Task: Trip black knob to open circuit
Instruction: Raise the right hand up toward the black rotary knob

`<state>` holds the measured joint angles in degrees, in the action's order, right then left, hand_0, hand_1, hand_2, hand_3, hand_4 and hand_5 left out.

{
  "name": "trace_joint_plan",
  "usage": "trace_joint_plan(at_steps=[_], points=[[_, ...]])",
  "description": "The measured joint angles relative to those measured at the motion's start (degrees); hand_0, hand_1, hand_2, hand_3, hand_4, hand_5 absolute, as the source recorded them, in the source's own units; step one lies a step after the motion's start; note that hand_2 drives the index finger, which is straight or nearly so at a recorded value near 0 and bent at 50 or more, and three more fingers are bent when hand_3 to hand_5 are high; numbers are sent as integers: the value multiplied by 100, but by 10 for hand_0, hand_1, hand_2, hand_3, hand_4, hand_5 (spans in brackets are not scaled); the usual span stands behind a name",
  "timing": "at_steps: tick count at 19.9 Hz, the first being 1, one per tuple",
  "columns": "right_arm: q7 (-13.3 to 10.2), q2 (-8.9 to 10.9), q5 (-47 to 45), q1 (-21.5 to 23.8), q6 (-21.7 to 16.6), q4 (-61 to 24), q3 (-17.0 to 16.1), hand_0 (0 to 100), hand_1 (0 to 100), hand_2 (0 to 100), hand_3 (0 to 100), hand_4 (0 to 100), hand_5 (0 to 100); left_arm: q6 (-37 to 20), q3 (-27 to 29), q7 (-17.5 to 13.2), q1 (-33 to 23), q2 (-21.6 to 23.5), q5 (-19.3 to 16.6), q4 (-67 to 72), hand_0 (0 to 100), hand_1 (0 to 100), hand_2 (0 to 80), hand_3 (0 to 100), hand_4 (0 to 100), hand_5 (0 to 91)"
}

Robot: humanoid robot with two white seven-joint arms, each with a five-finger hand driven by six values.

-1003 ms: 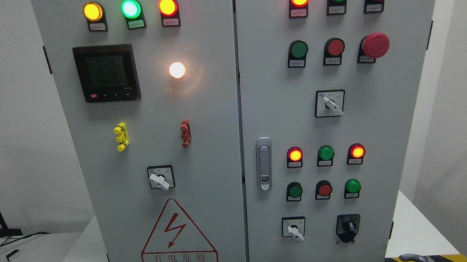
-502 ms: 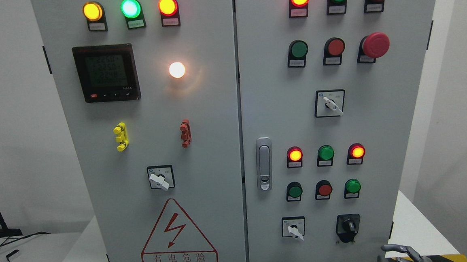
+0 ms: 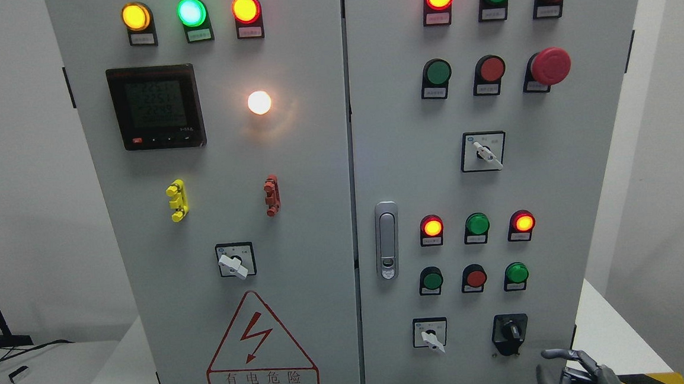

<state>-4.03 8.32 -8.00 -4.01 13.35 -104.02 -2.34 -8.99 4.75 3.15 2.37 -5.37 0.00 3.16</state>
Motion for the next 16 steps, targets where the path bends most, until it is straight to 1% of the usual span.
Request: trace_joint_plan(at_steps=[7,11,16], points=[[-38,-6,4,-79,0,29,111,484,790,413,1000,1000,921,0,0,0,0,0,0,0,120,389,0,0,0,0],[-114,-10,27,-119,0,55,148,487,790,412,1000,1000,921,0,0,0,0,0,0,0,120,389,0,0,0,0],[-135,-15,42,-154,0,104,178,491,792,412,1000,1000,920,0,0,0,0,0,0,0,120,389,0,0,0,0]])
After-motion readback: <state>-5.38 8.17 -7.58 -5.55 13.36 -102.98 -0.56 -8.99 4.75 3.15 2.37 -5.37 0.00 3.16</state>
